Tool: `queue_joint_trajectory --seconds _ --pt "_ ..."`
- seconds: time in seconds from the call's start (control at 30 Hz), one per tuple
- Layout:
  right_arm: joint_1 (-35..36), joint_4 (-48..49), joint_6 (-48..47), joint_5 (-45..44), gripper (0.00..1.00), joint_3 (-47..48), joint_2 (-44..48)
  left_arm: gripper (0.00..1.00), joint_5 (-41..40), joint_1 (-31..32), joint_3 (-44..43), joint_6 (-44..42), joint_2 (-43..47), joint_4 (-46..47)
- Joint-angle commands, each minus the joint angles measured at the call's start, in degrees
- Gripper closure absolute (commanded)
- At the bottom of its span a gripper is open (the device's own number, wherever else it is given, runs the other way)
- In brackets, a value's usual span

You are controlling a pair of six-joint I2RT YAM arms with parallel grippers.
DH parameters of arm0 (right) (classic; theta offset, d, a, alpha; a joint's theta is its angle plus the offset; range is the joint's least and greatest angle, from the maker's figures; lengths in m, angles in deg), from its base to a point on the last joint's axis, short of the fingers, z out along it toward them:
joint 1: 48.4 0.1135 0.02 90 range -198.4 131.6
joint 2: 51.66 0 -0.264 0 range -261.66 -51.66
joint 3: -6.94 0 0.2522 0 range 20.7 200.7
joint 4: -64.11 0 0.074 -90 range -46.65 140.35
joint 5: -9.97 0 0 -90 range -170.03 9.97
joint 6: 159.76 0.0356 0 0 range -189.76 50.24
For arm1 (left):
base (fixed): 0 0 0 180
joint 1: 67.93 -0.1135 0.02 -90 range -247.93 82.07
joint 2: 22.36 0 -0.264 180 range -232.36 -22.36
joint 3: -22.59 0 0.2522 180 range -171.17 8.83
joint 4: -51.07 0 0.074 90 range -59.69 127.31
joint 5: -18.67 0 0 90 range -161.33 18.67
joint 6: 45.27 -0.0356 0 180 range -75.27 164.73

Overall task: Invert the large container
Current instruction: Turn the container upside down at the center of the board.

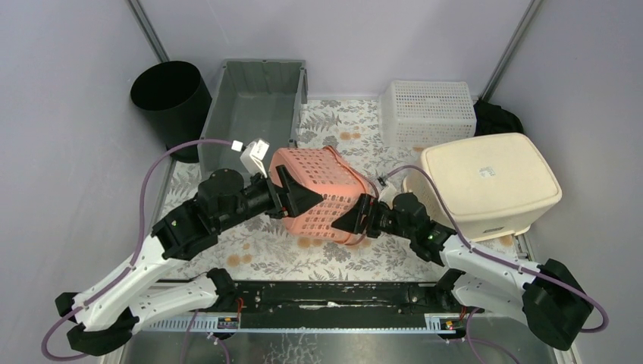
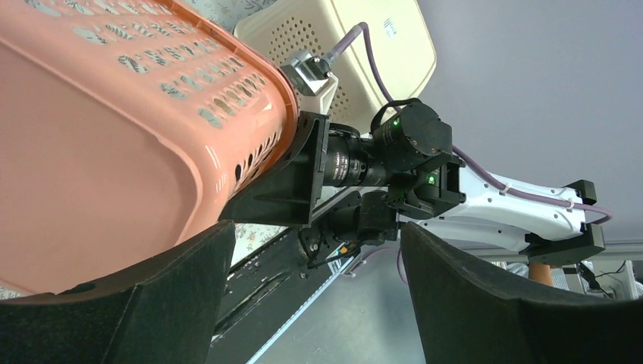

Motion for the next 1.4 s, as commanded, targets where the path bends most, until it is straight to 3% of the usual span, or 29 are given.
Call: queue_joint_trajectory --seconds 0.0,0.17,0.37,0.63,1.07,1.37 --pt "-3.4 -18.63 3.08 -13.04 0.0 -6.12 -7.5 0.13 1.46 0.16 0.47 -1.09 -1.57 5.08" --pt "-3.82 -15.75 4.12 -9.84 0.0 -6.71 -8.8 0.13 1.11 -1.93 2.86 -1.36 -2.26 7.43" --pt "-3.98 -15.08 5.34 -8.95 0.0 -7.76 -7.2 0.15 11.51 -7.42 8.23 1.13 -7.24 16.22" --pt "-4.35 -16.2 4.77 -8.04 0.01 -6.45 -6.11 0.15 12.06 -9.02 11.56 1.42 -8.21 19.13" --pt "-4.39 -37.46 -9.31 -8.81 0.04 12.97 -1.38 0.16 16.23 -11.93 4.89 -0.82 -17.28 22.51" --pt "-4.39 -47.95 -18.41 -13.94 0.04 31.42 -3.18 0.16 15.94 -16.01 4.54 -2.5 -14.36 19.12"
